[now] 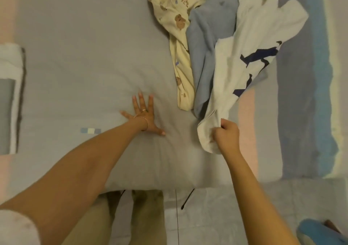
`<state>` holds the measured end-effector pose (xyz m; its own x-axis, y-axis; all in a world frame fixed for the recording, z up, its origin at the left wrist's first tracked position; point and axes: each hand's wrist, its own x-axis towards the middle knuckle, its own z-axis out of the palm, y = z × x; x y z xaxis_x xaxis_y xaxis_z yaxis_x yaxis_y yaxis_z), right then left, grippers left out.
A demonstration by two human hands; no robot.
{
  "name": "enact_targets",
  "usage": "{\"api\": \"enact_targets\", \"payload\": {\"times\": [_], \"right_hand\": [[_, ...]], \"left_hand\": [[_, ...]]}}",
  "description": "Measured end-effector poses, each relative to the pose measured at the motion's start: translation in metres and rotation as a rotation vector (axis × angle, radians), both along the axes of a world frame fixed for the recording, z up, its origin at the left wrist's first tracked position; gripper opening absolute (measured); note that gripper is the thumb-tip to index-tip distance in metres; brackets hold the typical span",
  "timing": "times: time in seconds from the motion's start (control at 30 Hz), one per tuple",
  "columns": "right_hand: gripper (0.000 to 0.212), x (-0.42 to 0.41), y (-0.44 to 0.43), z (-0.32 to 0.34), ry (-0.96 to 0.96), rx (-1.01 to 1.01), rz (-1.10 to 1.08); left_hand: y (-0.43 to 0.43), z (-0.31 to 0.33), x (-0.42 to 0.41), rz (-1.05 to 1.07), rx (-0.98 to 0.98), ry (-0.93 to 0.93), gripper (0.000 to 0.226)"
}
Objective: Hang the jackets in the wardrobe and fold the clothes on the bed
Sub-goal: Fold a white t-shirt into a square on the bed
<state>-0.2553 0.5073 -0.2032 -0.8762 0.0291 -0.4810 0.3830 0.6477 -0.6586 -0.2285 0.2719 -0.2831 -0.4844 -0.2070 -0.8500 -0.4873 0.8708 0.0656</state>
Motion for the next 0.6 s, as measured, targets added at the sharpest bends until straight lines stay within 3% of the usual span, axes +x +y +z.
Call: {"api": "enact_targets", "payload": {"times": [0.07, 0.1, 0.2, 0.27, 0.37, 0.47, 0.53, 0.6], "right_hand": [[0.006, 0.026, -0.013, 0.036, -0.086, 0.004, 0.122], [0.008, 0.039, -0.017, 0.050, -0.100, 0.013, 0.196], [0.026, 0.079, -0.038, 0.101, -0.094, 0.043, 0.370], [0.033, 0.096, -0.053, 0.129, -0.051, 0.066, 0.469], [0.029, 0.106, -0.072, 0.176, -0.056, 0.021, 0.596], [0.011, 0.102, -0.083, 0.226, -0.038, -0.170, 0.501], [0.039, 0.094, -0.089, 0.256, 0.180, -0.179, 0.441], [0.067, 0.091, -0.106, 0.290, 0.295, -0.199, 0.563]], "left_hand": [[0.001, 0.018, 0.002, 0.091, 0.079, 0.056, 0.125], [0.006, 0.033, 0.001, 0.240, 0.190, 0.119, 0.113], [0.032, 0.104, 0.020, 0.782, 0.798, 0.131, 0.067], [0.052, 0.151, 0.043, 0.741, 1.016, 0.032, 0.042], [0.044, 0.202, 0.069, 0.733, 0.959, 0.280, 0.032], [0.004, 0.263, 0.079, 0.738, 0.911, 0.591, 0.031], [-0.022, 0.307, 0.087, 0.628, 0.918, 0.685, 0.025], [-0.046, 0.355, 0.098, 0.411, 0.932, 0.681, 0.030]]}}
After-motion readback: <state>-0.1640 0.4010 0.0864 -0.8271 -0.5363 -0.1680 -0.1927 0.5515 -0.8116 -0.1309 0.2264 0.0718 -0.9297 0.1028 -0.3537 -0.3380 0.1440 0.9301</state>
